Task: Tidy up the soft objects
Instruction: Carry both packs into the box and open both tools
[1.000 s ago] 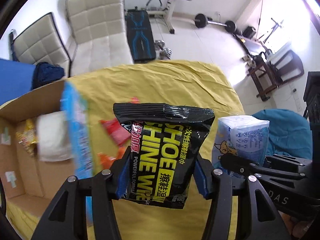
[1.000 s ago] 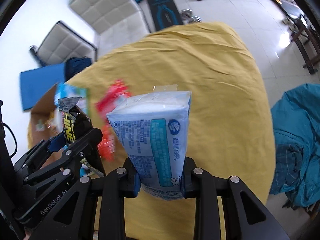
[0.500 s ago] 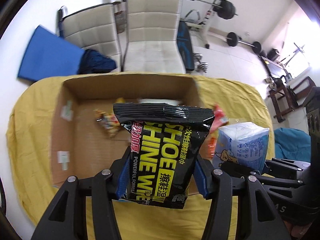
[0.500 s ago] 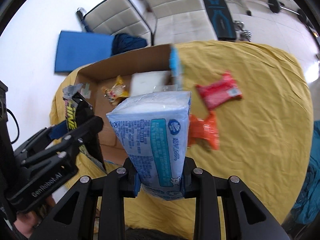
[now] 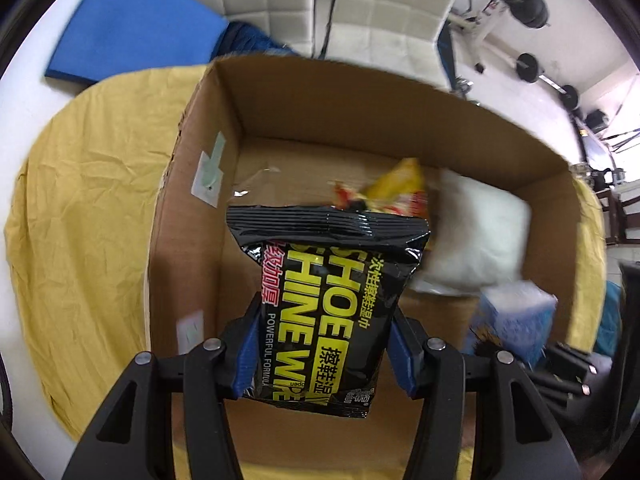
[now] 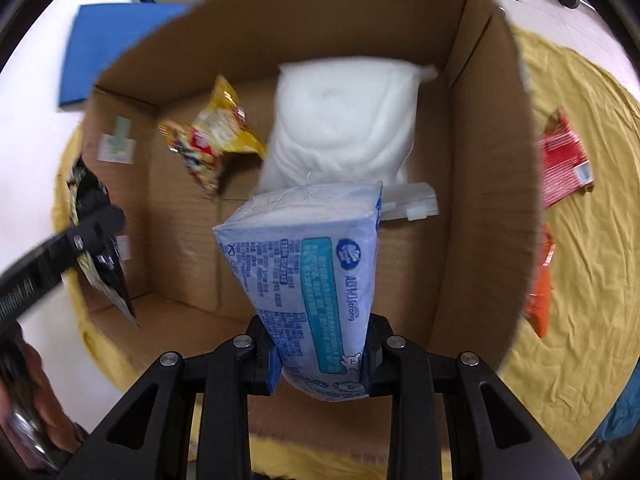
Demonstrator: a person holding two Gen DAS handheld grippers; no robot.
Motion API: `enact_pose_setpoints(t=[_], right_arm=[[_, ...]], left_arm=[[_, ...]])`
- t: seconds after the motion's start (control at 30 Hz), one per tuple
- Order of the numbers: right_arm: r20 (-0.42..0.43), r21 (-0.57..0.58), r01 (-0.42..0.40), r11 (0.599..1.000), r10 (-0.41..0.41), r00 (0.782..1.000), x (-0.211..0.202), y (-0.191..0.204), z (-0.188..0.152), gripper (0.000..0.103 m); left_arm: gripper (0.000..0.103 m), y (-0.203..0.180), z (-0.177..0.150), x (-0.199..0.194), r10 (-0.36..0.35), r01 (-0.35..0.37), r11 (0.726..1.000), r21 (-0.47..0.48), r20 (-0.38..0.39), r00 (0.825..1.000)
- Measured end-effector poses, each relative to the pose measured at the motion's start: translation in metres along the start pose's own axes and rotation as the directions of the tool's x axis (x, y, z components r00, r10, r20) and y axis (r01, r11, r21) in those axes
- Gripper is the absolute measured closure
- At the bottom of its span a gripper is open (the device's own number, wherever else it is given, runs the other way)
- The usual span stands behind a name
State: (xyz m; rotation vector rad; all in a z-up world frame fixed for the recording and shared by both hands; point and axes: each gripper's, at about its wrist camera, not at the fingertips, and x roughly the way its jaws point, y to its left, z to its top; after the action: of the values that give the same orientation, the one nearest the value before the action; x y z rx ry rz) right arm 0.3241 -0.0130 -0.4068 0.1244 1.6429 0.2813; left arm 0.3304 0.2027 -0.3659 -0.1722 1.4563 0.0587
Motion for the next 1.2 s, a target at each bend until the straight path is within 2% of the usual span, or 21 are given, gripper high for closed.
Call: enact_pose_setpoints(t=[0.23,0.57,0.8,0.9,1.03,1.2], right_arm=[[-0.027,0.004,0.066,0.998,-0.066,0.997,0.034,0.001,0.005,0.072],[-0.074,0.001,0.107,0.994,-0.106,0.992,0.058,0.007,0.010,0.067],[-0.086,0.044,0.103,0.994,-0.099,0.991,0.061,-0.004,0.015,0.049],[-0.090,0.058,0.101,0.993,-0.095,0.991,0.059,-0.010,0.018,0.045],[-0.091,0.066,0.094,0.993,-0.087,0.992,0.053,-0.012,0.021,0.043],[-0.074,0.060,0.083,0.995,-0.078,0.994,0.034,-0.002,0.025,0.031]], left_arm=[[0.051,0.006,0.031,0.051,0.020,-0.020,1.000,-0.001,-0.078,0.997],[0.049,-0.005,0.046,0.082,0.040,-0.035,0.998,0.043,-0.109,0.993],[0.046,-0.020,0.055,0.088,0.064,-0.055,0.996,0.069,-0.131,0.989],[0.045,-0.033,0.049,0.083,0.055,-0.048,0.997,0.056,-0.145,0.988],[0.045,-0.029,0.038,0.082,0.031,-0.027,0.999,0.028,-0.162,0.986],[0.045,-0.031,0.021,0.072,0.027,-0.024,0.999,0.023,-0.163,0.986]])
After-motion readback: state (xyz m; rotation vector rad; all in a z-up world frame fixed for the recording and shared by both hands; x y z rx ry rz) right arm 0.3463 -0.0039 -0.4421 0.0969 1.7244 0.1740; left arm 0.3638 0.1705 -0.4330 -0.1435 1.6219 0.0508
